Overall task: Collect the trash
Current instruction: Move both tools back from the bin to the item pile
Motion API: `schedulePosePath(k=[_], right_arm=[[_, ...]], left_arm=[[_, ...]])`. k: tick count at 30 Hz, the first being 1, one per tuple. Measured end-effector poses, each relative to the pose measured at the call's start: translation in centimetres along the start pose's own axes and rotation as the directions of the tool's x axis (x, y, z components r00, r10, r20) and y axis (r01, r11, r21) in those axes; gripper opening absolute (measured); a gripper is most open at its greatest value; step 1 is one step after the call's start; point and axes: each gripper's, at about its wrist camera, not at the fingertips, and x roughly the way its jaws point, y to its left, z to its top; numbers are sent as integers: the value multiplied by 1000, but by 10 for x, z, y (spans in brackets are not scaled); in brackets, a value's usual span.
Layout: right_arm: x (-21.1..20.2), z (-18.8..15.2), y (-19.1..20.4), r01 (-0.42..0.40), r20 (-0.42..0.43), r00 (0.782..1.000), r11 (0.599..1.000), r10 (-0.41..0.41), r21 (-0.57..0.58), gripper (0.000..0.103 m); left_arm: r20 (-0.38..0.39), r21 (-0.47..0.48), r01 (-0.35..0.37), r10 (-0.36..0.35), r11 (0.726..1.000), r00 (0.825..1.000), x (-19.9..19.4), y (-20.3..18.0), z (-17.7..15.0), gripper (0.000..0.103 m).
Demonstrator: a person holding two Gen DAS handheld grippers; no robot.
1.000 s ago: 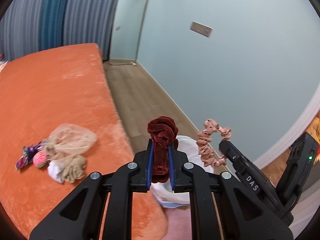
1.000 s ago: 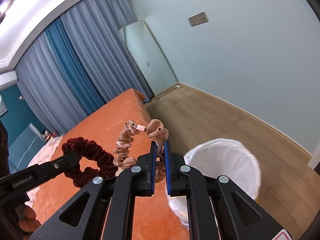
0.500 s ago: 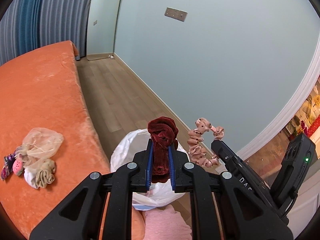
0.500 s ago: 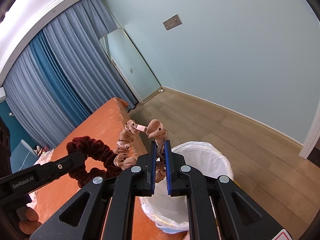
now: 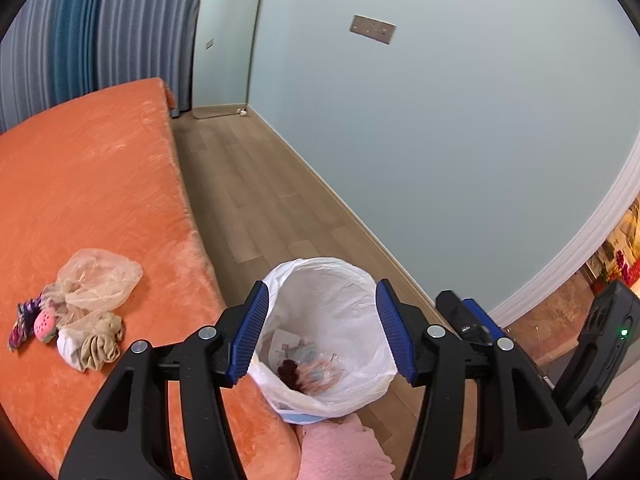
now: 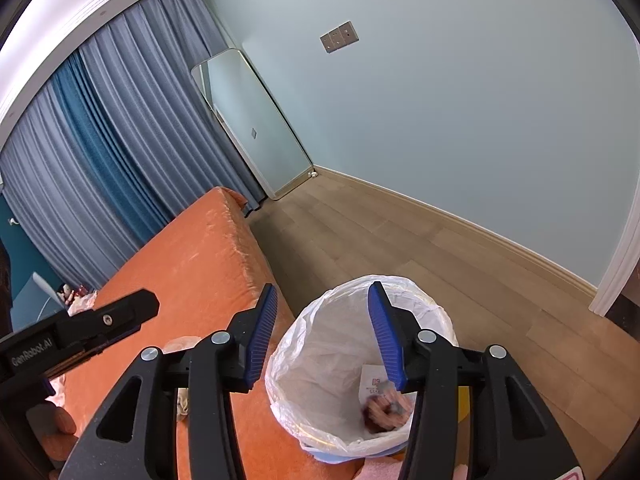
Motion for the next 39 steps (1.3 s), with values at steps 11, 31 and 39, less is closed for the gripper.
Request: schedulePosePath(k=[11,31,39], right_arm=[[1,1,29,-35,-15,999,998,34,-53,55],[9,-21,95,-117,-92,991,977,102,-179,60],[14,-31,127,-146,-124,985,964,121,-223,64]], left_arm=[[18,-43,-43,44,998,999,-17,27,-3,53],[24,-194,-130,137,972,990,-43,104,-25,63],[24,-265,-159,171,951,985,-56,143,-35,63]])
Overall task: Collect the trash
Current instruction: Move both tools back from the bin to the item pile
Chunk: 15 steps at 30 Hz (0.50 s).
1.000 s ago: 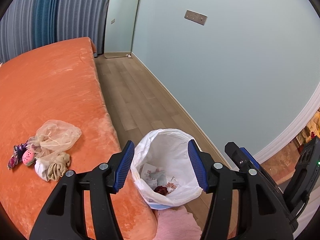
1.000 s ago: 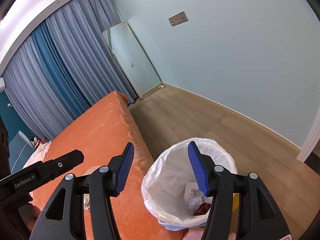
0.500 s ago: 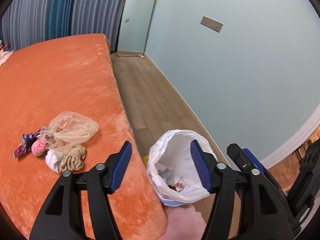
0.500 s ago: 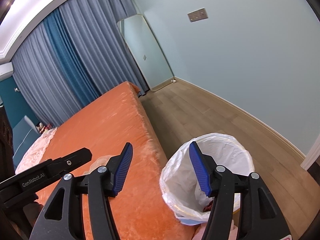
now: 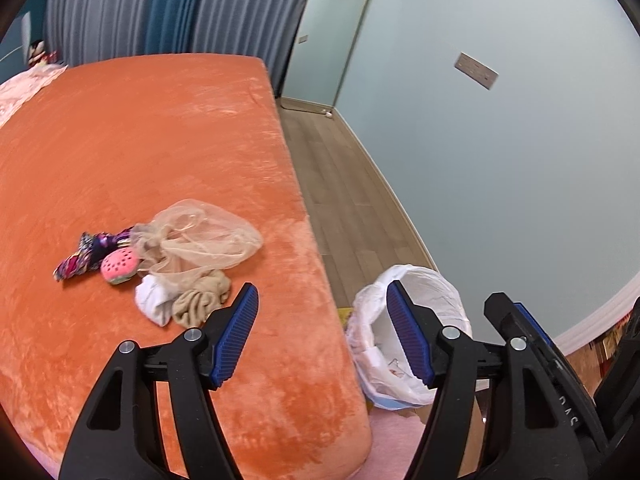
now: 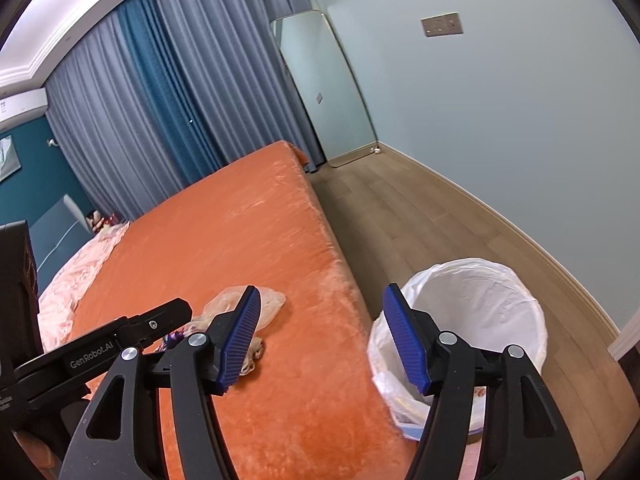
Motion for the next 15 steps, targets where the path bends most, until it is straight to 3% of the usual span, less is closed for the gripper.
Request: schedulePosePath(k=[10,15], right_arm=[[31,-15,43,-36,-79,996,996,30,-80,67],[62,-35,66,-68,-159,986,993,52,-100,67]], left_arm=[[-24,-119,-69,66,990,997,3,76,-10,66],[-65,-178,-148,139,973,988,13,126,-23,66]])
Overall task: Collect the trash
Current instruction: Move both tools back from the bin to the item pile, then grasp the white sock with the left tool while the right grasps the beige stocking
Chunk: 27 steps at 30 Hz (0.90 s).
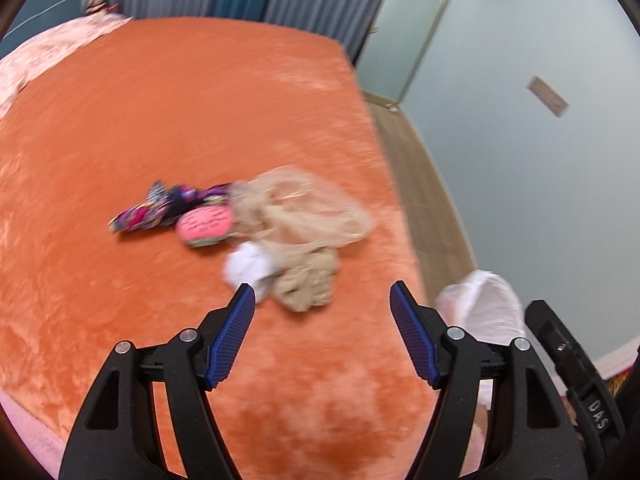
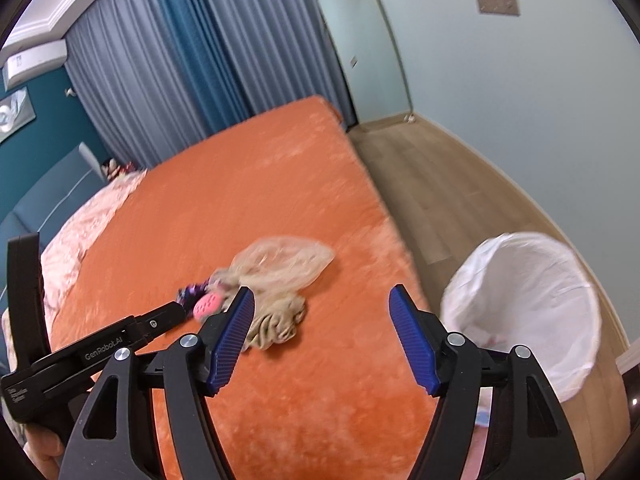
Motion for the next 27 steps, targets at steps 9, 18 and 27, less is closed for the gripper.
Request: schedulePosePath(k=[9,18,27], right_arm=[[68,-25,40,-11,-126,992,999,5,-50,67],[126,-37,50,3,-212,977,997,-19,-72,67],[175,-45,46,25,-271,962,997,-43,-70,67]], left_arm=[[-97,-77,-82,74,994,992,48,70,-5,66],[-178,-41,-58,49,997,983,108,72,3,66],[-254,-55,-50,35,997,967,159,79,7,60]])
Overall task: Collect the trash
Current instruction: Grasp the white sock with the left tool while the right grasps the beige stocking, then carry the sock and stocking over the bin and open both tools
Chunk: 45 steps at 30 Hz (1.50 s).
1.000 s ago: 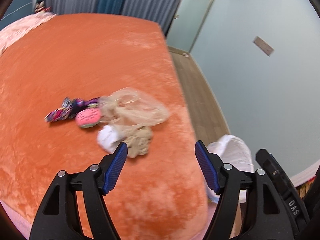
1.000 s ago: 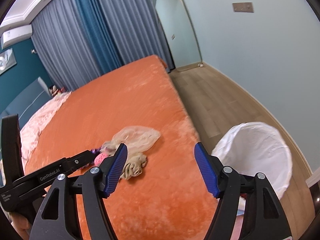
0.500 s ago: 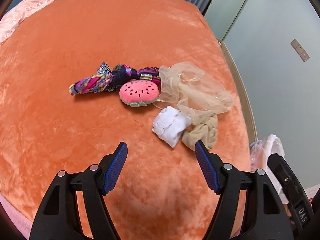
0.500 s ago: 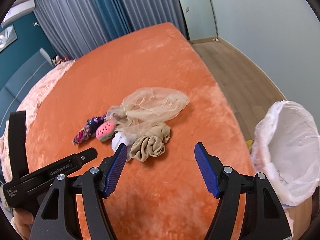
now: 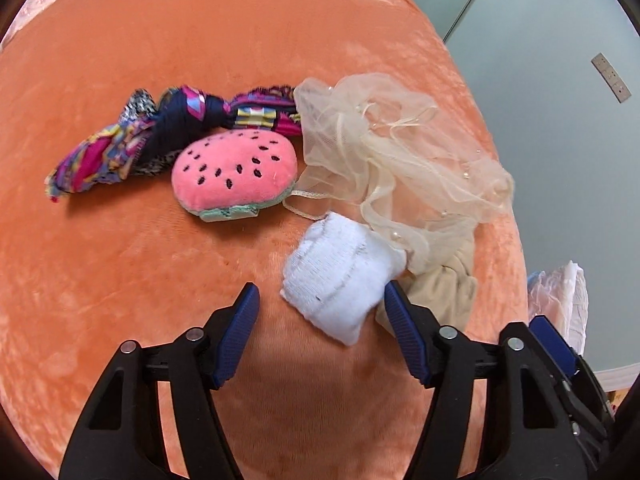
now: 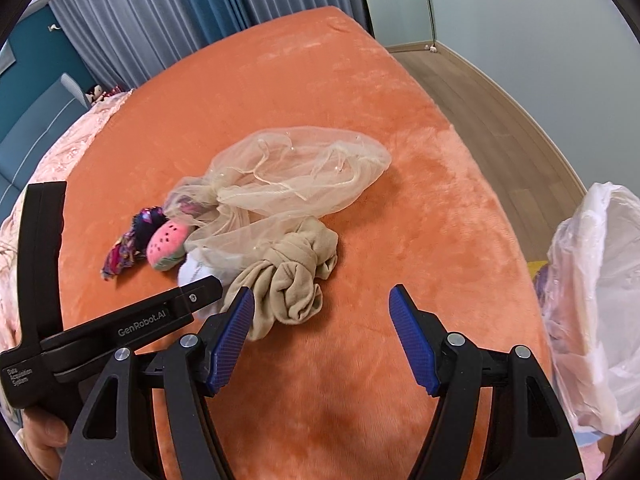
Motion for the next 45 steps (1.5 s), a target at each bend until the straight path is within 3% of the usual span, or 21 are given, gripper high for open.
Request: schedulePosePath(k=[5,8,10,12,15,24,29,36,45], right_arm=[[26,4,4,-1,-33,999,1000,1,-10,66],[43,4,4,-25,-62,998,1000,25,9,50],[51,2,2,-74,-94,992,996,78,41,30],[55,0,2,-120,-107,986,990,128,75,24],[48,-1,7,-120,-93,988,992,123,42,19],[-19,-3,6,-152,24,988,988,152,17,18],[-79,5,-8,-167,135,978,985,161,40,18],[-161,13,-34,-185,291,943,981,160,59,18],[-249,11,-91,-173,458,883,978,103,114,18]], left_arm=[[-36,-47,56,-58,997,998,13,8,4,50],[-42,-68,86,-89,994,995,15,11,6,42],[-40,-63,88,-90,994,995,15,10,5,38],[-40,-56,91,-93,994,995,13,10,4,33],[-31,-53,88,-89,995,996,6,12,2,30],[48,-35,55,-53,998,997,-43,0,-14,30],[104,-11,80,-78,997,991,-83,-22,-22,30],[193,102,120,-138,988,972,-144,-79,-34,30],[249,296,165,-243,941,938,-200,-176,-58,30]])
